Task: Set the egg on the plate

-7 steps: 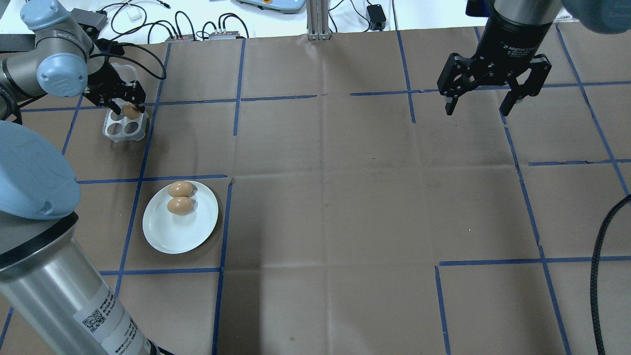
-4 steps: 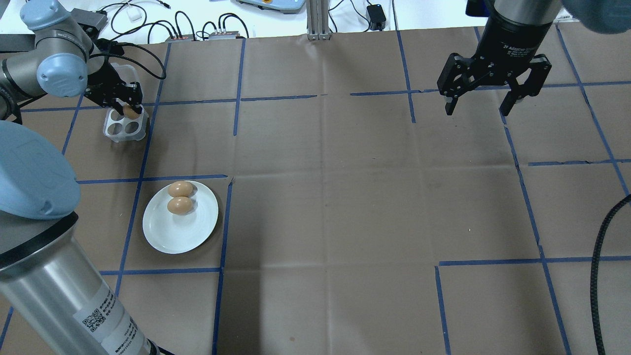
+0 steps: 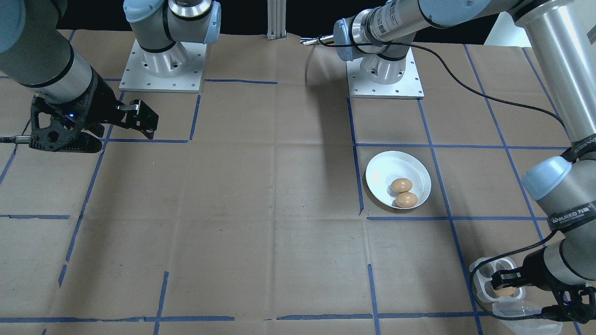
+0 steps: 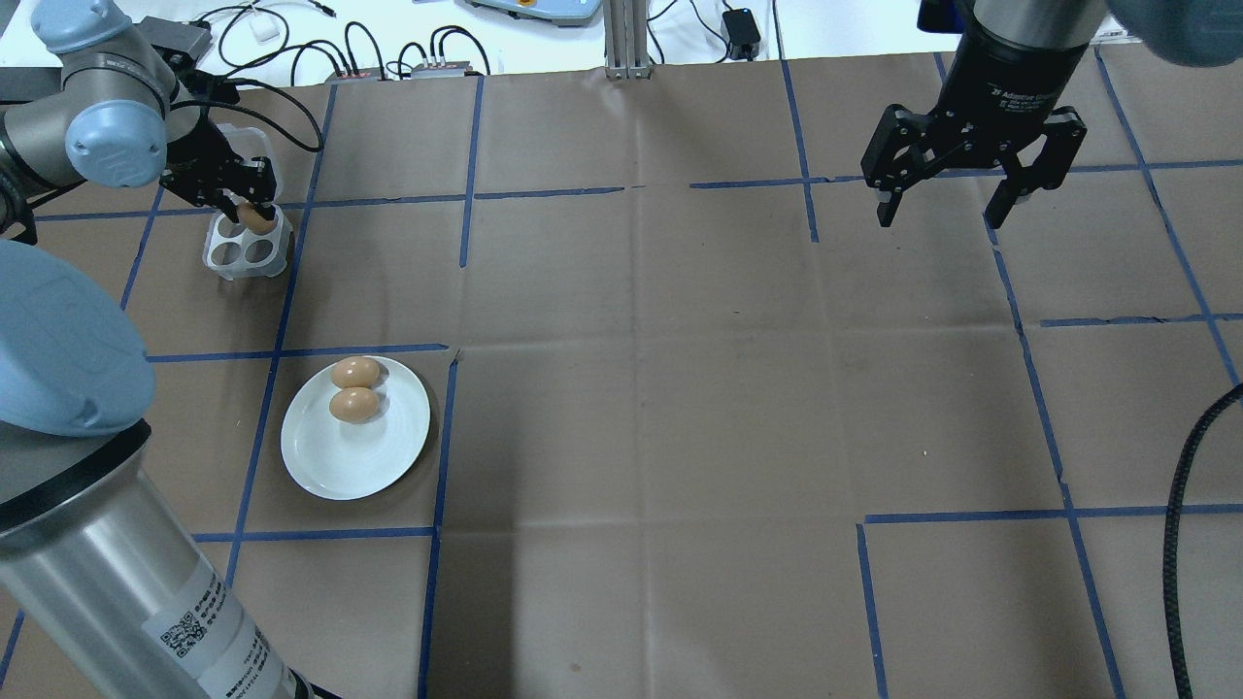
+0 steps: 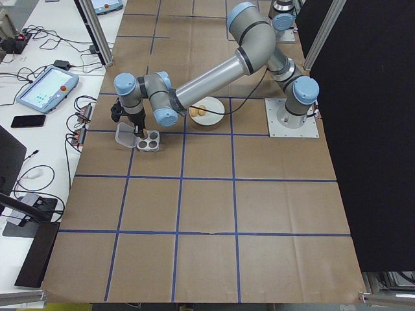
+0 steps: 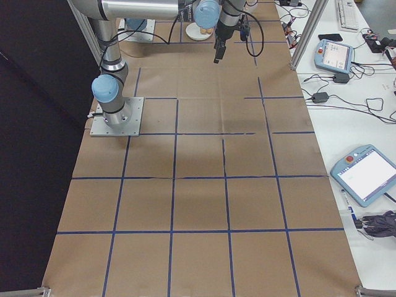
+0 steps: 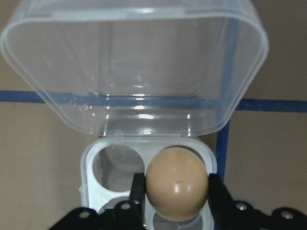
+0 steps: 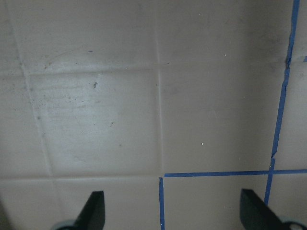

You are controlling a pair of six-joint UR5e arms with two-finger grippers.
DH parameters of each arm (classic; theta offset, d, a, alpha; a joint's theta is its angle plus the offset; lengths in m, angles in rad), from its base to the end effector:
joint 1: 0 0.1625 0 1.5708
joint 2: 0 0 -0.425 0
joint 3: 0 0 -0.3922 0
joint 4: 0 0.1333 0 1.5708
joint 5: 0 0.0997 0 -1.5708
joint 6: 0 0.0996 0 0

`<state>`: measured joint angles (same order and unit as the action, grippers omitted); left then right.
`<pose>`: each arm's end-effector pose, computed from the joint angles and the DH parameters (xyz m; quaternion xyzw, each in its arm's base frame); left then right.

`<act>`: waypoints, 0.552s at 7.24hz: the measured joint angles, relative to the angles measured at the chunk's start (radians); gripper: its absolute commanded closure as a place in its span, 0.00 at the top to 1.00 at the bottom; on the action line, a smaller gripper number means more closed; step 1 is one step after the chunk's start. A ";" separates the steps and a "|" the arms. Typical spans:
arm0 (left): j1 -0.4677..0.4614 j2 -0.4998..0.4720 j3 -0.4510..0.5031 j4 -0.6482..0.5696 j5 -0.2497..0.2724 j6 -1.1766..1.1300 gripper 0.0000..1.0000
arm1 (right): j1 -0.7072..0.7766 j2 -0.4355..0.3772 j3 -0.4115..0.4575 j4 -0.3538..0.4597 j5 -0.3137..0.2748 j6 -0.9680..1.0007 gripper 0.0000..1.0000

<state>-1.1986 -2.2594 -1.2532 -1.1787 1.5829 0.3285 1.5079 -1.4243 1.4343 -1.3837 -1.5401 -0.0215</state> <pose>0.1451 -0.7349 0.2510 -0.0219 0.9997 -0.0078 0.0093 0.1026 -0.5400 0.4619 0.0221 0.9948 0.0976 0.0194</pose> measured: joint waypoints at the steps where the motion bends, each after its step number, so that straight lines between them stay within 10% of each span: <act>1: 0.000 0.047 -0.001 -0.051 0.005 -0.001 0.13 | 0.000 0.000 0.000 0.000 0.000 0.000 1.00; 4: -0.030 0.221 -0.114 -0.199 0.013 -0.099 0.12 | 0.000 0.000 0.000 0.000 -0.001 0.000 1.00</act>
<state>-1.2281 -2.0381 -1.3672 -1.3780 1.5955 0.2296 1.5079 -1.4245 1.4343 -1.3837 -1.5408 -0.0215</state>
